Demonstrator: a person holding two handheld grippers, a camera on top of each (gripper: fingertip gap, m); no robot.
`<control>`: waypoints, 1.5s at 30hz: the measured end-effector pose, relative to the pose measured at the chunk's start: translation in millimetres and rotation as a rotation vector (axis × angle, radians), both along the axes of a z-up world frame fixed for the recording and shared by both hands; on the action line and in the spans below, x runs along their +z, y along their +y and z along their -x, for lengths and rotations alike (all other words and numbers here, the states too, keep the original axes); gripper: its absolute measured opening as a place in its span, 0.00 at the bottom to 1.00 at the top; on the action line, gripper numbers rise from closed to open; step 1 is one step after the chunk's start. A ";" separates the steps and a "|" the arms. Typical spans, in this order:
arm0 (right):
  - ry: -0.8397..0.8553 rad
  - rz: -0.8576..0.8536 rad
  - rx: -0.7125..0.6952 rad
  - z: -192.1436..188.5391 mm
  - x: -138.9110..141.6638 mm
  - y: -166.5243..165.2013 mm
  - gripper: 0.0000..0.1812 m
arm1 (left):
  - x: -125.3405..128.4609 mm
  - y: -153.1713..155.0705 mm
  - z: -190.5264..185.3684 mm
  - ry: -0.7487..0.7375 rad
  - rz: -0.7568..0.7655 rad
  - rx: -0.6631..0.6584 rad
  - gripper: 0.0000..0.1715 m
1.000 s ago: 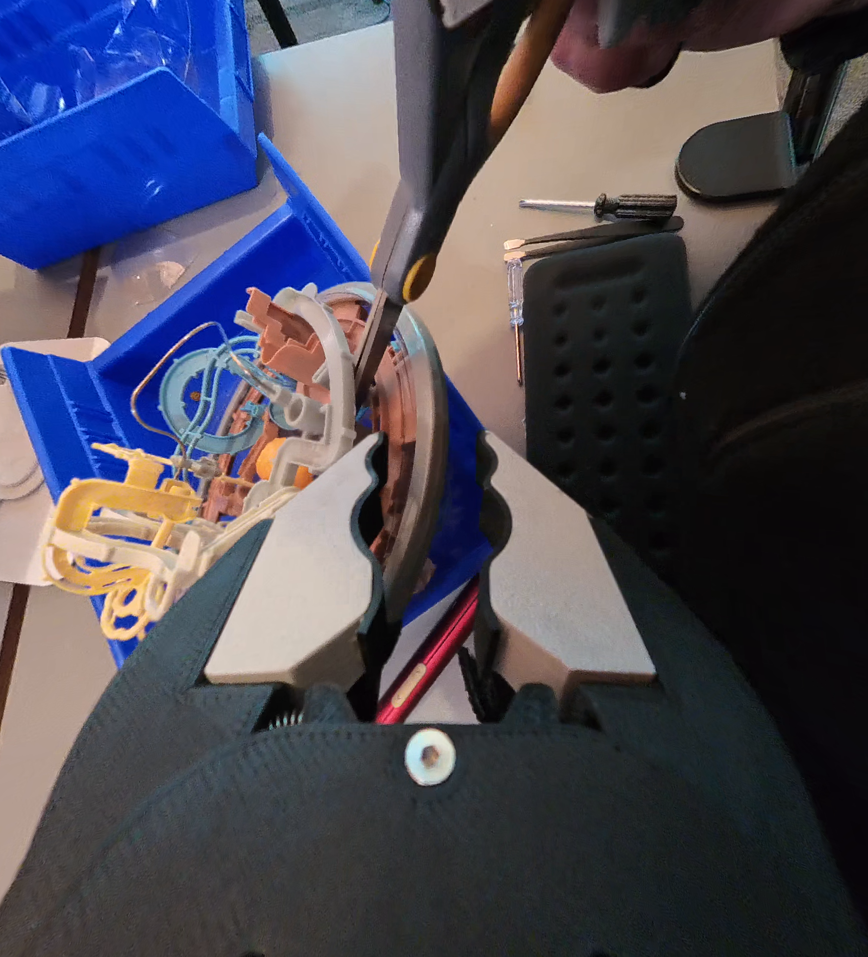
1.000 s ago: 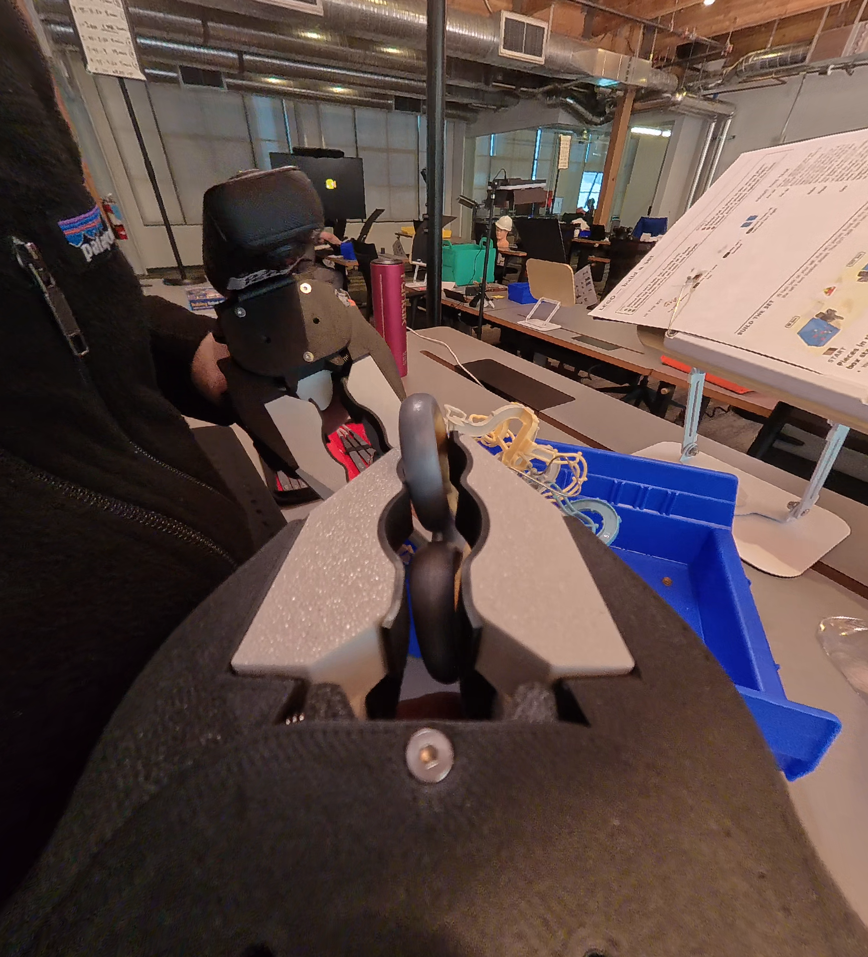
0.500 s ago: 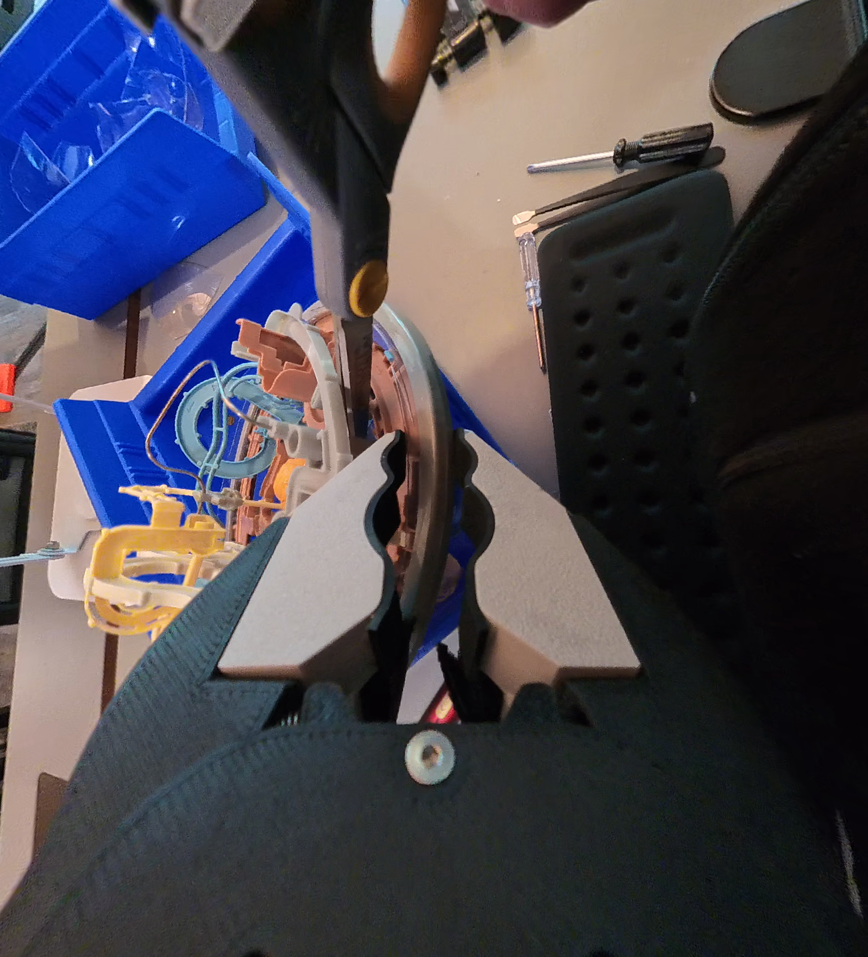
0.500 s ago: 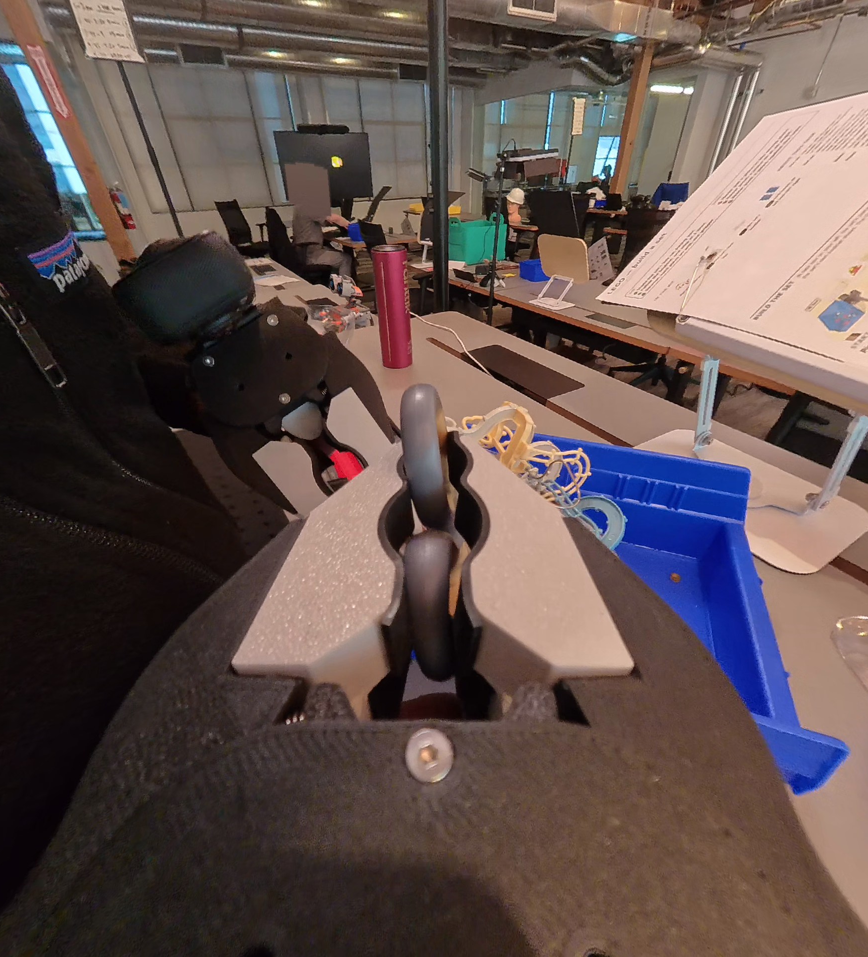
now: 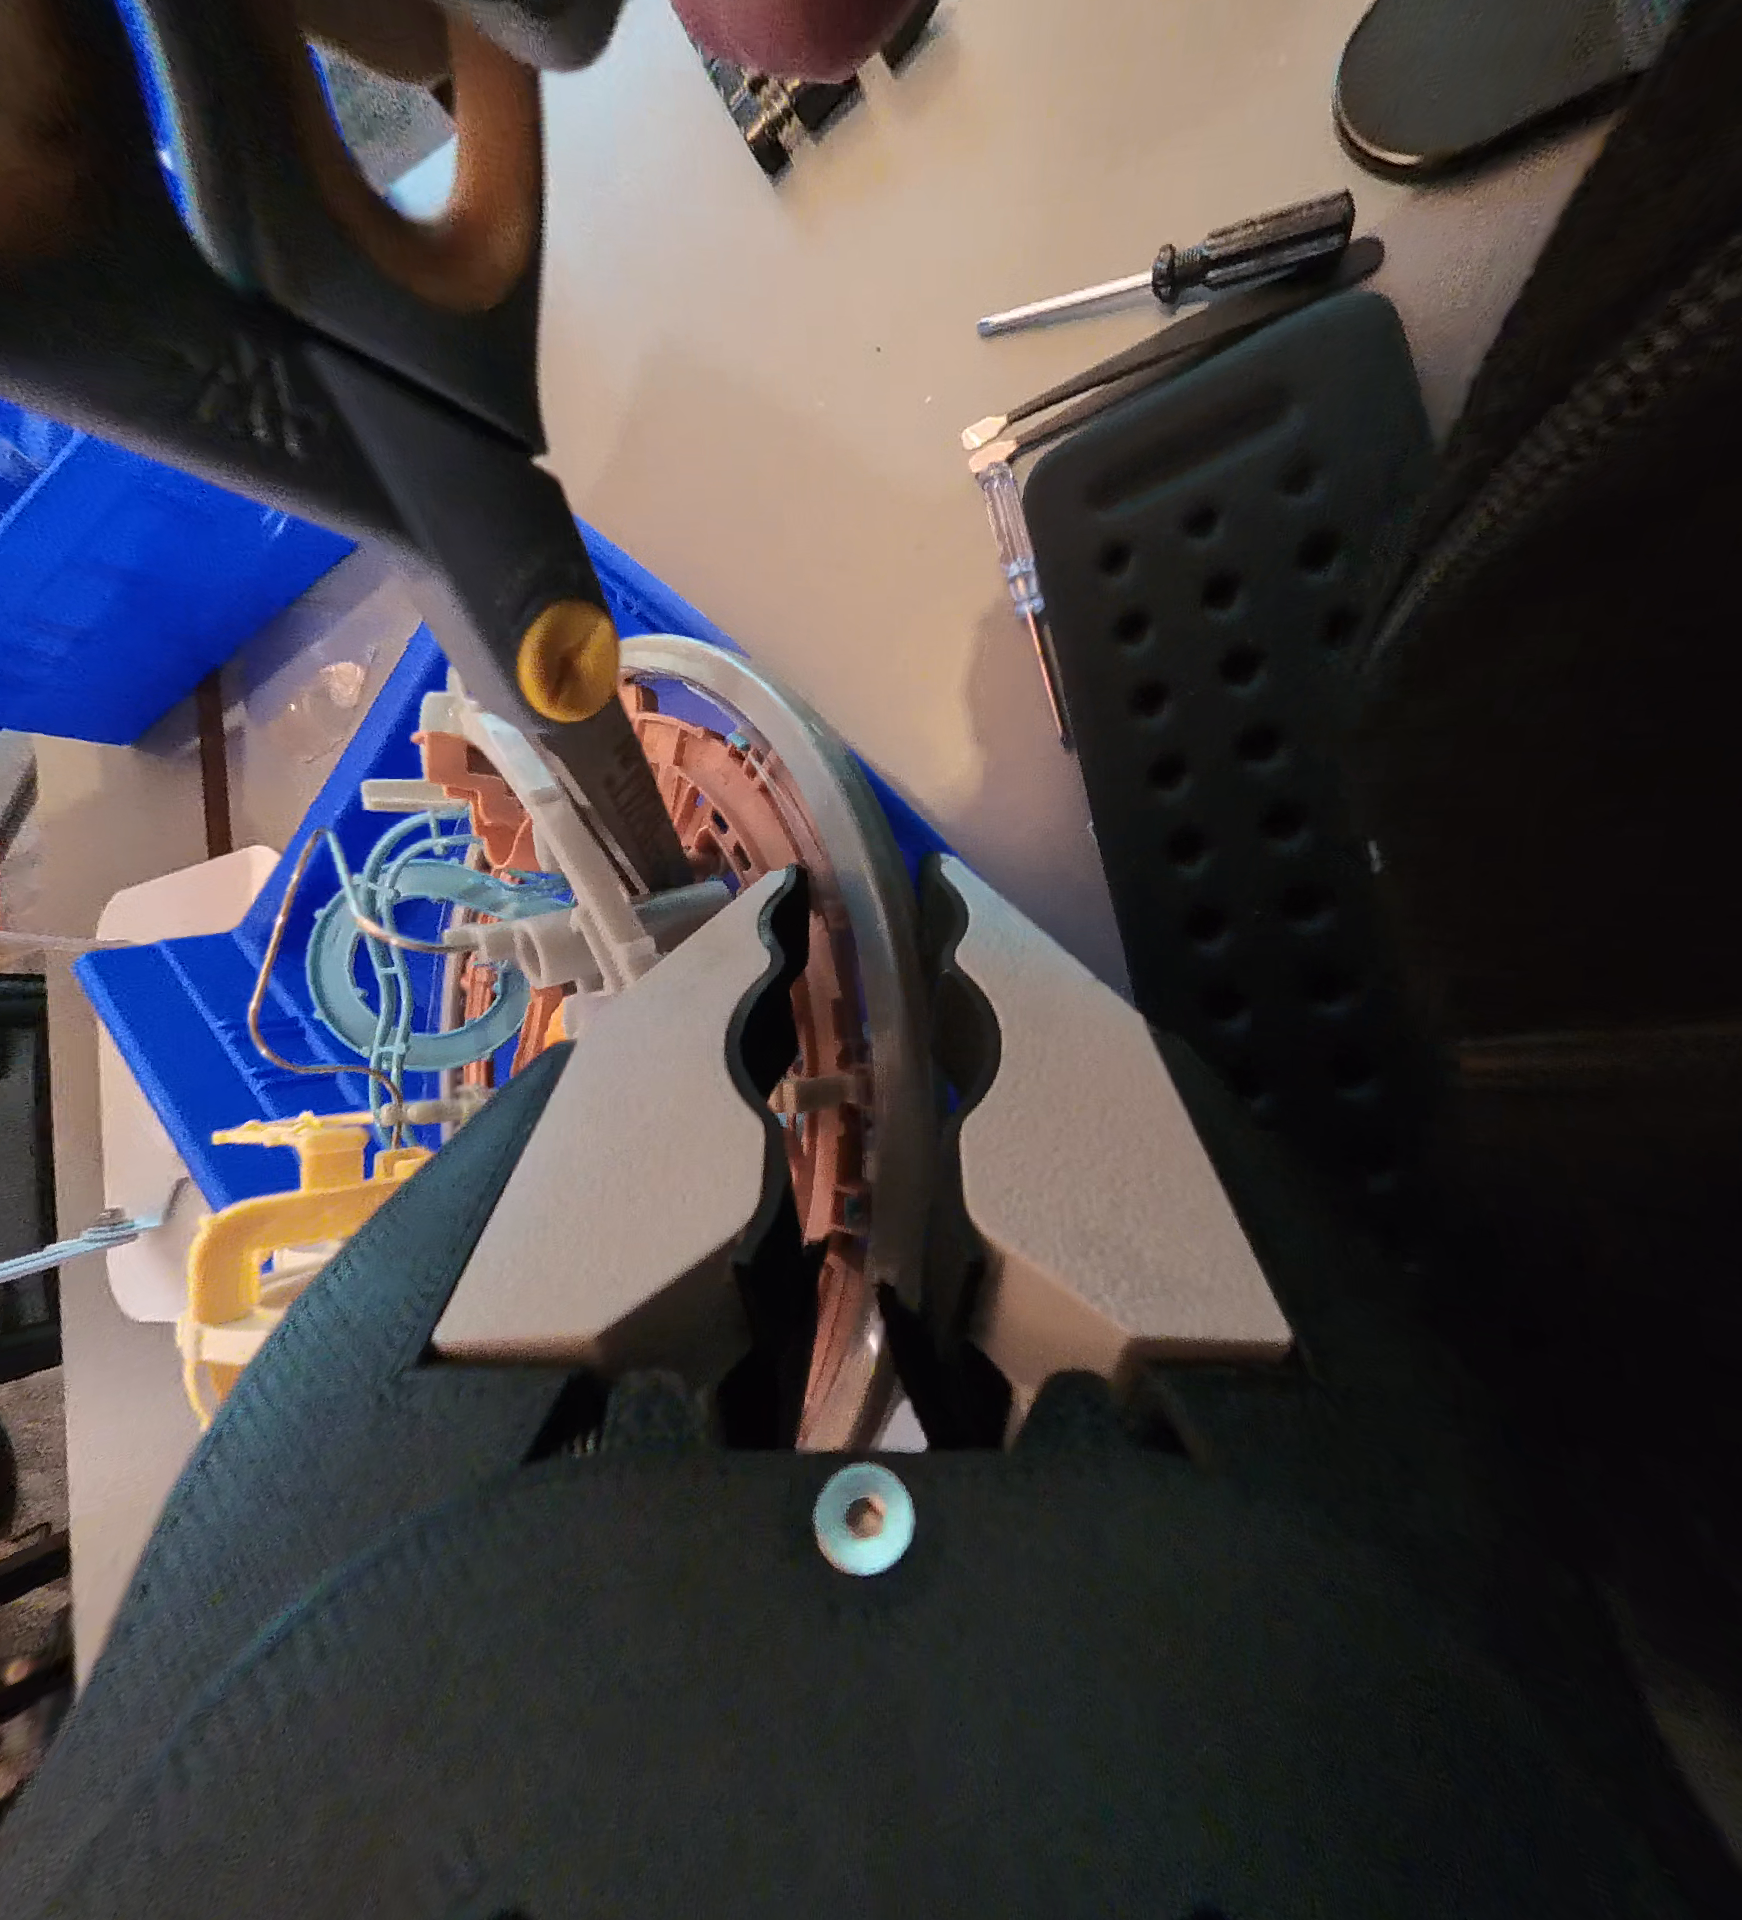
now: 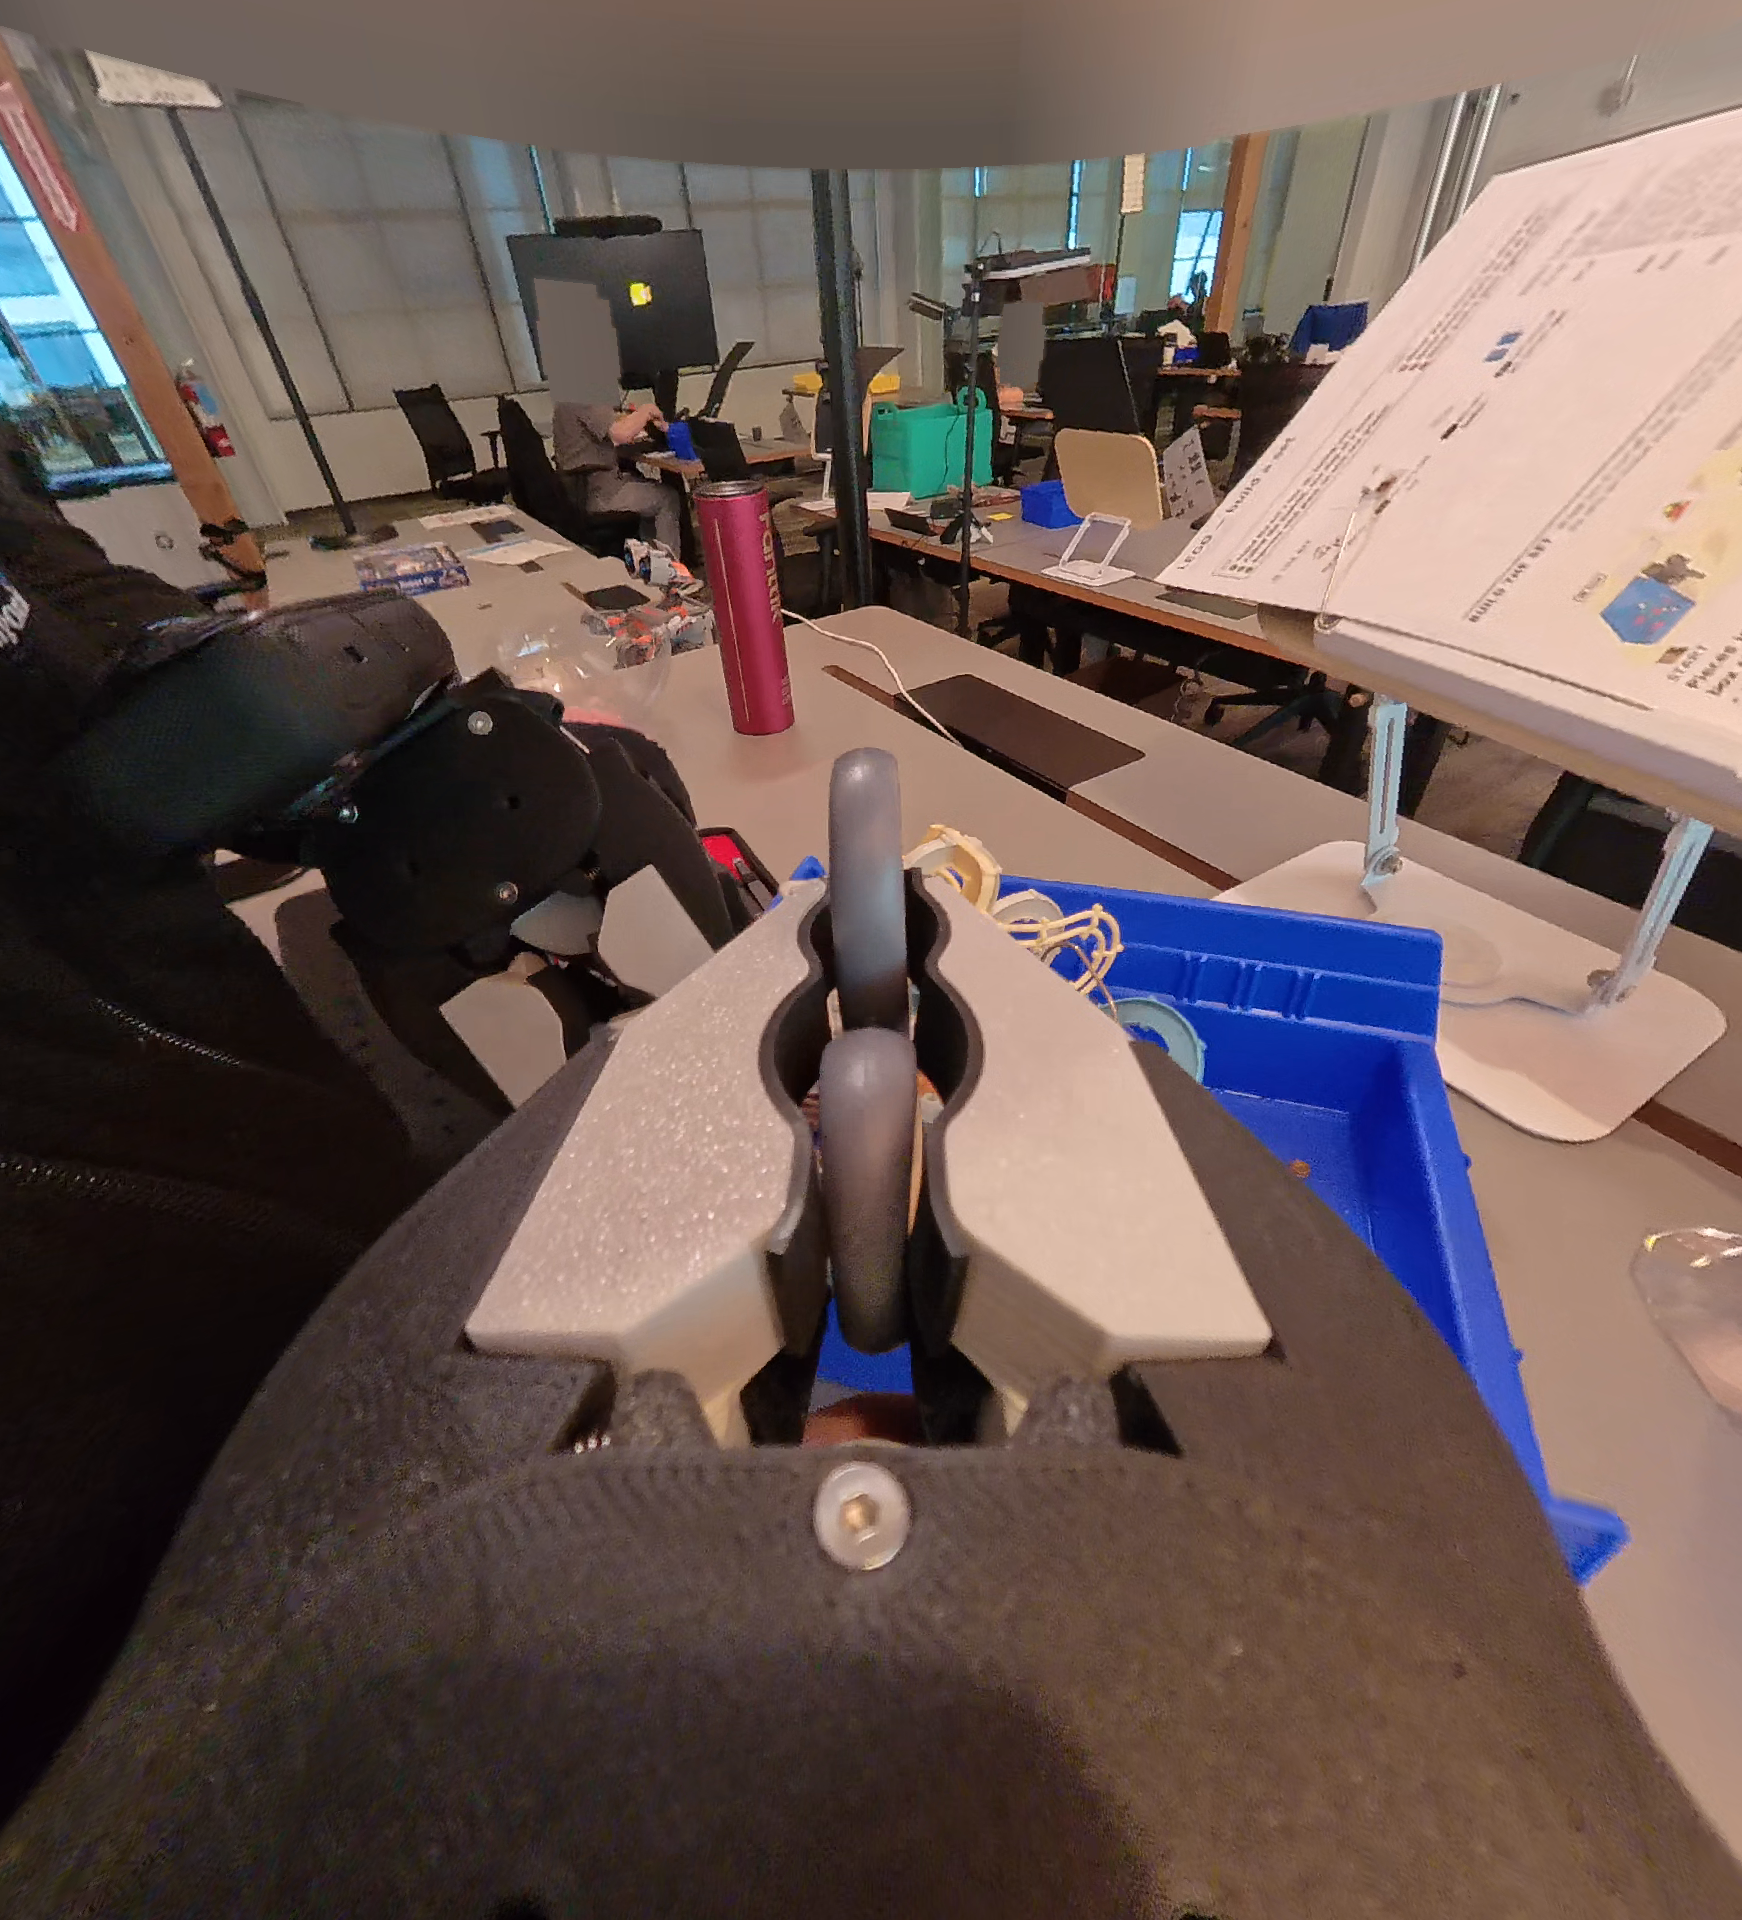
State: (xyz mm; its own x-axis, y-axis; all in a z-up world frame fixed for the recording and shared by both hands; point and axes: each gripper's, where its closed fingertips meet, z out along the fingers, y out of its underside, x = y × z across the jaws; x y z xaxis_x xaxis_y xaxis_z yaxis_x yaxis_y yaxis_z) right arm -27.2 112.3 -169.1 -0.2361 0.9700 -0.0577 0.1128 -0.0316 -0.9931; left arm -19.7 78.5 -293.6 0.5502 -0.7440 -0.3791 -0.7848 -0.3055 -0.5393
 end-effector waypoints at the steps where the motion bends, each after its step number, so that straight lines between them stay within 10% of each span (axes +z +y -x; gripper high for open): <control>1: -0.001 -0.018 0.000 2.0 1.5 -0.1 0.05 | -1.4 0.0 -2.0 0.005 -0.015 -0.011 0.12; 32: -0.289 0.118 0.080 91.1 -1.5 34.1 0.04 | -0.8 11.9 -2.6 0.025 -0.055 -0.035 0.12; 45: 0.075 0.009 0.154 -10.3 50.8 9.2 0.04 | 11.1 -3.1 42.6 -0.026 -0.037 0.071 0.10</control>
State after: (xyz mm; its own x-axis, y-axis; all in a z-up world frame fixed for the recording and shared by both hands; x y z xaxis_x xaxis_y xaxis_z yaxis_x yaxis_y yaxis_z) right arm -17.0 121.5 -118.2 -0.3859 0.9215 -0.0434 0.0428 -0.0291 -0.9987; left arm -62.3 75.4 -282.5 0.6112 -0.6884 -0.3906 -0.7473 -0.3394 -0.5713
